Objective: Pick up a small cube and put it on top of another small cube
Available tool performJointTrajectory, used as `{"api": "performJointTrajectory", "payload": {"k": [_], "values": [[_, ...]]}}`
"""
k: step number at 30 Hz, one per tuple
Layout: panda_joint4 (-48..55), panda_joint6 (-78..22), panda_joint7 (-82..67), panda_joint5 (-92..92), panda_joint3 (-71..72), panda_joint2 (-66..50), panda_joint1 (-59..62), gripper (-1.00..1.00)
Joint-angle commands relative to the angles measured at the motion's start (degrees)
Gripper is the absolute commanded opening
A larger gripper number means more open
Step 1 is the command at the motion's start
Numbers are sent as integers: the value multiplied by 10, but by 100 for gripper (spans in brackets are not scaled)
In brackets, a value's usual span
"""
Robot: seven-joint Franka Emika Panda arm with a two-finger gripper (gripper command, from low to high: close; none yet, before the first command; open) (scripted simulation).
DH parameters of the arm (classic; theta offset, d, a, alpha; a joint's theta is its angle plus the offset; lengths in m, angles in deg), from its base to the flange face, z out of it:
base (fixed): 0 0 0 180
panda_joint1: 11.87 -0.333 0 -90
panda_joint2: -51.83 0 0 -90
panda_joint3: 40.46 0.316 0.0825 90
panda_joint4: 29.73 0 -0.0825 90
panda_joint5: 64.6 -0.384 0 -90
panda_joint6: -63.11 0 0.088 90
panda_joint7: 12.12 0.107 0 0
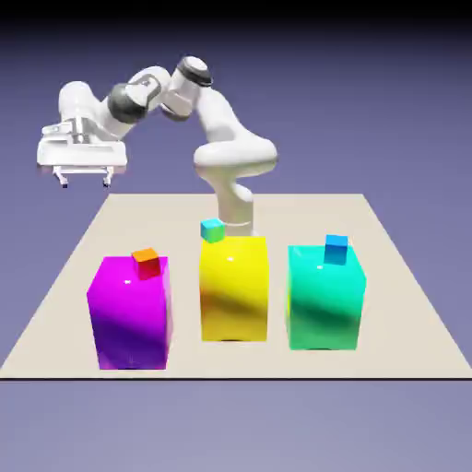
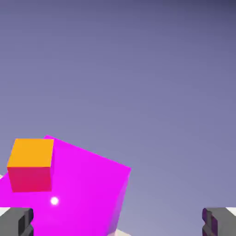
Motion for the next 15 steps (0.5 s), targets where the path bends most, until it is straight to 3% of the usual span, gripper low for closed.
{"api": "performJointTrajectory", "payload": {"k": [1,15], "values": [[5,-10,-18,6,-21,9,-6,0],[76,-144,-268,83,-311,142,-85,0]]}}
